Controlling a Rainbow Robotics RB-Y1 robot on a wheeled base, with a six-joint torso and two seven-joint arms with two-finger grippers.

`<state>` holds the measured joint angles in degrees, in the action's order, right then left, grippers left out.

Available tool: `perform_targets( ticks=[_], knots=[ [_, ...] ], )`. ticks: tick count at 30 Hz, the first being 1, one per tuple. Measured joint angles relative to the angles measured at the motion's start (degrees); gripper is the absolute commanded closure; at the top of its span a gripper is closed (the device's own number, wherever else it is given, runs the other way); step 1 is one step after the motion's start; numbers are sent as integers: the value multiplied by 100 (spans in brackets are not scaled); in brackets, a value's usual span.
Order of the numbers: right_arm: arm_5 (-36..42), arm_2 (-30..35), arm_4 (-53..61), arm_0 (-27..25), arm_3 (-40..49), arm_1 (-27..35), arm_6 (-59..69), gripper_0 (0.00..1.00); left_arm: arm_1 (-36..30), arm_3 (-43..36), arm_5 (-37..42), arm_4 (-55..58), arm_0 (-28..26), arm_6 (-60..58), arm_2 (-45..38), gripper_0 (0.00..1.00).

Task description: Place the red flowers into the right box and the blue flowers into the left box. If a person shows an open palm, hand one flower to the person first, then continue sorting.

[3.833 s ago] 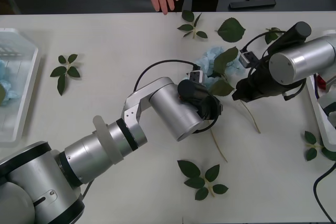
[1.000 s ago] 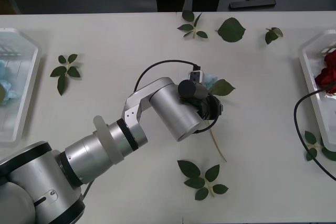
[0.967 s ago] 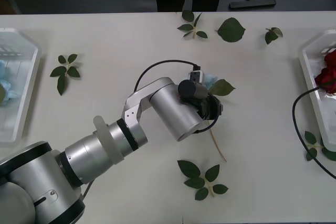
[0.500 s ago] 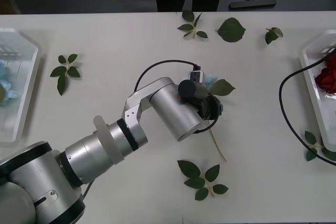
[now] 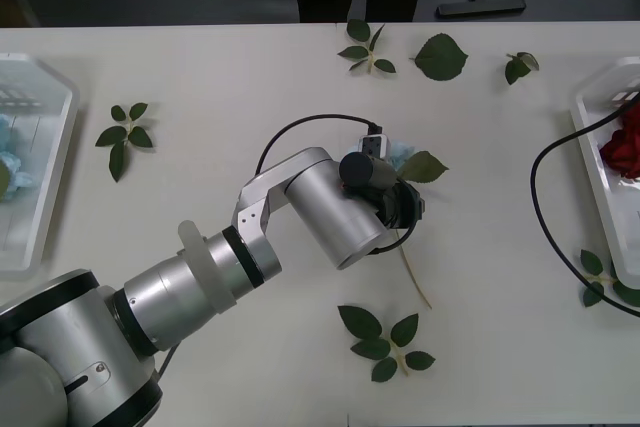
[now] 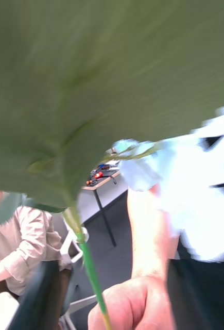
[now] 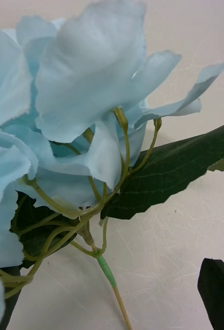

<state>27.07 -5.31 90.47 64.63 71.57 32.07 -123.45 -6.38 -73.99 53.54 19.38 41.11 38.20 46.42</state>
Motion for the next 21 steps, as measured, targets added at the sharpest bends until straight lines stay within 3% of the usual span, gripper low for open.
perform_targets(
  ticks=[10,21],
  knots=[
    [141,-16,0,0,-86,-6,0,18,0,0,0,0,0,0,0,0],
    [2255,-23,240,-12,-719,154,-2,18,0,1,0,0,0,0,0,0]
  ],
)
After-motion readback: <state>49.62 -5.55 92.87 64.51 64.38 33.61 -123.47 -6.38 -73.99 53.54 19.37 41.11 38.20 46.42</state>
